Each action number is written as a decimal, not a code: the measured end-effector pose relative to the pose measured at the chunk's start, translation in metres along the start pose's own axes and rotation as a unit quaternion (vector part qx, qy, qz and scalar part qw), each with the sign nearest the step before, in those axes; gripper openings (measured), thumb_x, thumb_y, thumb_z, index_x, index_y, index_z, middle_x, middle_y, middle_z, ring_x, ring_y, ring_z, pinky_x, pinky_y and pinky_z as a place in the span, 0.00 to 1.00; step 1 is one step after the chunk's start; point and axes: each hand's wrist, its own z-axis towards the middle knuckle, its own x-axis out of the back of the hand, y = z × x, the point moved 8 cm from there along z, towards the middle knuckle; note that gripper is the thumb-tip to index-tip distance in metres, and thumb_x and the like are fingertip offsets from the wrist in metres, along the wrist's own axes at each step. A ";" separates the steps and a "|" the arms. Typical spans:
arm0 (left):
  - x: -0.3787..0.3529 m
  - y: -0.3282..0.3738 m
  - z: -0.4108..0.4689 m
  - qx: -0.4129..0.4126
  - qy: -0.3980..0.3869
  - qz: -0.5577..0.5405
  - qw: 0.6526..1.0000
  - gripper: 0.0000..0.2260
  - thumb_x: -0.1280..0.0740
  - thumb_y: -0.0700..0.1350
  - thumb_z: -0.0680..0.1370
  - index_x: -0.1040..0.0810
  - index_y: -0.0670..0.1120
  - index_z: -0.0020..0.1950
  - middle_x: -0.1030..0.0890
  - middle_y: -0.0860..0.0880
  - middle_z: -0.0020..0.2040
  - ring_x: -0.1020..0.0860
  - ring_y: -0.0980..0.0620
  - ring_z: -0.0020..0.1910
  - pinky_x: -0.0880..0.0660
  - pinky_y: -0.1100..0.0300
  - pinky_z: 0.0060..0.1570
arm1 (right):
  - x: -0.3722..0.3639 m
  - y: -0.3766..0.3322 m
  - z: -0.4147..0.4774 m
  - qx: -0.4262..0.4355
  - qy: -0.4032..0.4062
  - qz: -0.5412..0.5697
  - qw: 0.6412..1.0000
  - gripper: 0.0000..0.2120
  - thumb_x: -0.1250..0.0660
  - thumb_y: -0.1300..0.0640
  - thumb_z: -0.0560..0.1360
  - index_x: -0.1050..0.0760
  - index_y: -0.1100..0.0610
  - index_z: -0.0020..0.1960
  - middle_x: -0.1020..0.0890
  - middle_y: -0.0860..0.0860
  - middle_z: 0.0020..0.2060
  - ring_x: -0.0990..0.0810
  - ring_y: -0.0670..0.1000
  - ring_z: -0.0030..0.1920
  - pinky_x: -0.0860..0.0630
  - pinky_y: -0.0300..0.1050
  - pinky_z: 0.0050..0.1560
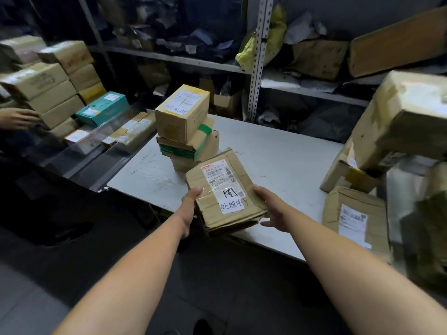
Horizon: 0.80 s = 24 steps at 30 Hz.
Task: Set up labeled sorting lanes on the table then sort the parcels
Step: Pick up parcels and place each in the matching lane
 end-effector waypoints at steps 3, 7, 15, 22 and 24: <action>-0.039 0.022 -0.028 -0.019 -0.016 0.020 1.000 0.36 0.34 0.72 0.62 0.17 0.50 0.60 0.15 0.41 0.55 0.19 0.38 0.59 0.28 0.41 0.67 | 0.028 -0.002 -0.024 0.010 -0.050 0.046 0.998 0.28 0.37 0.30 0.75 0.24 0.46 0.68 0.15 0.47 0.57 0.22 0.52 0.58 0.34 0.56 0.63; -0.097 0.024 -0.043 -0.013 -0.048 0.032 0.998 0.38 0.32 0.71 0.60 0.17 0.47 0.61 0.16 0.40 0.57 0.20 0.36 0.61 0.28 0.37 0.65 | 0.083 0.002 -0.066 0.035 -0.061 0.071 0.995 0.37 0.26 0.29 0.63 0.20 0.50 0.65 0.15 0.53 0.59 0.19 0.54 0.58 0.27 0.51 0.59; -0.218 0.003 -0.079 -0.002 -0.101 0.093 0.991 0.42 0.34 0.74 0.57 0.19 0.48 0.62 0.16 0.41 0.58 0.20 0.36 0.61 0.28 0.36 0.64 | 0.184 0.050 -0.124 0.063 -0.050 0.096 0.992 0.53 0.20 0.28 0.51 0.23 0.51 0.70 0.18 0.56 0.65 0.22 0.62 0.68 0.30 0.70 0.69; -0.289 -0.011 -0.091 -0.010 -0.136 0.089 0.987 0.41 0.35 0.75 0.59 0.19 0.50 0.62 0.16 0.43 0.58 0.20 0.38 0.60 0.29 0.37 0.67 | 0.227 0.082 -0.149 0.089 -0.020 0.240 0.967 0.37 0.26 0.36 0.64 0.22 0.57 0.67 0.15 0.57 0.60 0.14 0.55 0.56 0.16 0.49 0.51; -0.299 -0.013 -0.089 -0.009 -0.152 0.092 0.984 0.40 0.36 0.76 0.60 0.19 0.51 0.63 0.16 0.43 0.58 0.20 0.37 0.61 0.30 0.37 0.67 | 0.233 0.090 -0.152 0.087 -0.007 0.230 0.969 0.41 0.25 0.34 0.62 0.22 0.56 0.68 0.15 0.57 0.60 0.14 0.54 0.54 0.16 0.46 0.42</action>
